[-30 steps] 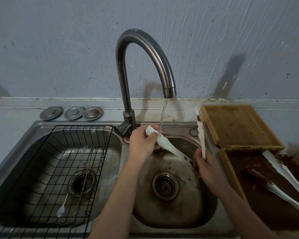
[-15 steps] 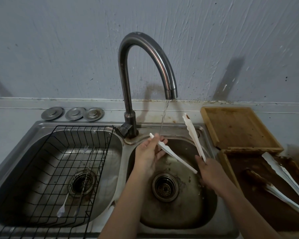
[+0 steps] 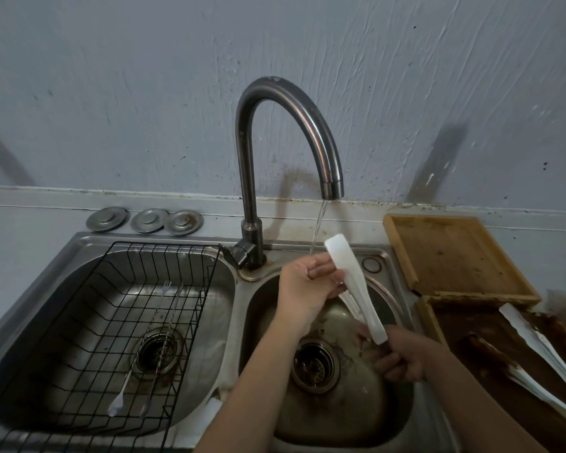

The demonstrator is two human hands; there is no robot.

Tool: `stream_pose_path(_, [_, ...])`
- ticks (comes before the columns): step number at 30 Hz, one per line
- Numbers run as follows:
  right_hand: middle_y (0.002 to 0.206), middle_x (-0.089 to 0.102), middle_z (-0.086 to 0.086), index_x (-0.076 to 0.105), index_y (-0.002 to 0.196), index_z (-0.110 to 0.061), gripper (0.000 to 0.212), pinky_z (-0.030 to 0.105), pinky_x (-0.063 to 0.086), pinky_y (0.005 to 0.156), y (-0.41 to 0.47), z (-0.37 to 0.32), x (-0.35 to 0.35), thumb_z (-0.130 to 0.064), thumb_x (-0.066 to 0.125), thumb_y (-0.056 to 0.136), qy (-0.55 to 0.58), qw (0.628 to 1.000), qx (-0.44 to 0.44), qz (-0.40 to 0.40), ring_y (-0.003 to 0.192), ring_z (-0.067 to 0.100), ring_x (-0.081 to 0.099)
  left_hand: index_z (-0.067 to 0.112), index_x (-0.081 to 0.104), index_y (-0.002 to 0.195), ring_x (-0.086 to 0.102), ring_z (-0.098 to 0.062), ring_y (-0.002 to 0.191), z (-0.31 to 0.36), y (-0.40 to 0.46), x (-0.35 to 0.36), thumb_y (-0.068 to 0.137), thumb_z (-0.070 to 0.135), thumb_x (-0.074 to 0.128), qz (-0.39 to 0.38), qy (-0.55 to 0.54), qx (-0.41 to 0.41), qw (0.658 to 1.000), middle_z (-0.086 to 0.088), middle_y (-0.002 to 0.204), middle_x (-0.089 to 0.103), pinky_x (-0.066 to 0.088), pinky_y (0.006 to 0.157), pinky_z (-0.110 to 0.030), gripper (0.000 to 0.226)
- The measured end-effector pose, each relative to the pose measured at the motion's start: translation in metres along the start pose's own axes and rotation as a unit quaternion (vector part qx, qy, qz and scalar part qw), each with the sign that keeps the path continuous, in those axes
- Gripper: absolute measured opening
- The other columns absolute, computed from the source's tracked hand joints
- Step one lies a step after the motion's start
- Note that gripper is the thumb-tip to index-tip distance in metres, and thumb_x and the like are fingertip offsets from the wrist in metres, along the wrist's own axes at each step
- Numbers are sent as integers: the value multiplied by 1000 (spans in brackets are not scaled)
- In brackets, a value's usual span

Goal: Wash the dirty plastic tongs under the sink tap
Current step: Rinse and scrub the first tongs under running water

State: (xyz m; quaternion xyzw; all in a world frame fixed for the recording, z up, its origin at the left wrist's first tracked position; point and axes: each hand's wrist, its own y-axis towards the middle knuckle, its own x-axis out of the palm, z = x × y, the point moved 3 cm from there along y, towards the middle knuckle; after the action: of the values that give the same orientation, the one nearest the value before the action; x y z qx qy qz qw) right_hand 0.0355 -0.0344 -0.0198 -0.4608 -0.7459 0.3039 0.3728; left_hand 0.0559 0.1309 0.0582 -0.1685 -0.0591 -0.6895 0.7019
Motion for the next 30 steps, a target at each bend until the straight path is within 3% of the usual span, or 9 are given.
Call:
stream_pose_path(4, [51,31,-4,53,68,-16,31,12,14,30,10,-9,15,-36,46,91,-24,994,-46,-97,31,2,23,17,67,71,68,-13,70,7,-3,9,85,2,63,3,24,30,999,6,66,71,59,63,-25,21])
stream_pose_path(8, [52,32,0,47,70,-15,26,11,17,33,14,-21,23,-24,38,94,-38,991,-121,29,31,7,23,11,67,78,66,-19,69,15,-3,-11,96,17,48,50,-41,20,998,-5,70,68,61,70,-33,28])
stream_pose_path(11, [51,37,0,47,82,-11,25,15,21,32,6,-30,20,-30,41,96,-71,965,-206,147,33,9,31,7,66,90,70,-26,77,13,0,-34,99,33,39,107,-59,-17,992,-16,82,71,60,74,-38,39])
stream_pose_path(15, [52,44,-1,53,78,-15,28,24,29,39,-21,-41,15,-37,46,93,-133,913,-273,273,44,14,42,9,60,108,67,-19,89,4,-1,-54,98,24,43,189,-74,-12,979,-8,94,70,52,81,-33,24])
stream_pose_path(18, [60,49,2,56,80,-13,27,24,36,45,-44,-48,19,-36,47,93,-144,895,-308,290,51,14,49,19,56,109,62,-19,101,-3,-1,-55,93,17,52,219,4,13,976,-8,109,64,48,90,-34,16])
stream_pose_path(21, [68,55,7,54,78,-12,32,29,43,57,-64,-58,29,-37,42,93,-187,861,-364,303,61,19,53,24,57,95,60,-16,91,-1,-4,-39,91,10,56,182,55,62,980,-3,101,62,49,83,-29,14])
stream_pose_path(24, [88,63,7,57,85,-18,27,36,46,70,-74,-65,37,-34,38,95,-220,822,-429,304,75,21,58,18,61,93,63,-13,82,4,-7,-17,91,1,53,76,67,73,992,-1,91,66,51,77,-23,19])
stream_pose_path(28, [95,65,0,59,98,-20,15,26,47,69,-72,-68,46,-25,46,93,-276,765,-487,318,85,12,61,16,63,98,66,-11,88,7,-10,2,88,-3,56,-17,42,55,997,-1,94,69,53,81,-19,22])
stream_pose_path(30, [87,63,-2,60,96,-18,15,25,44,64,-69,-67,49,-24,47,93,-287,744,-501,336,78,10,60,13,63,105,68,-9,89,6,-11,5,87,-3,58,-36,19,43,998,-1,96,71,53,84,-21,25])
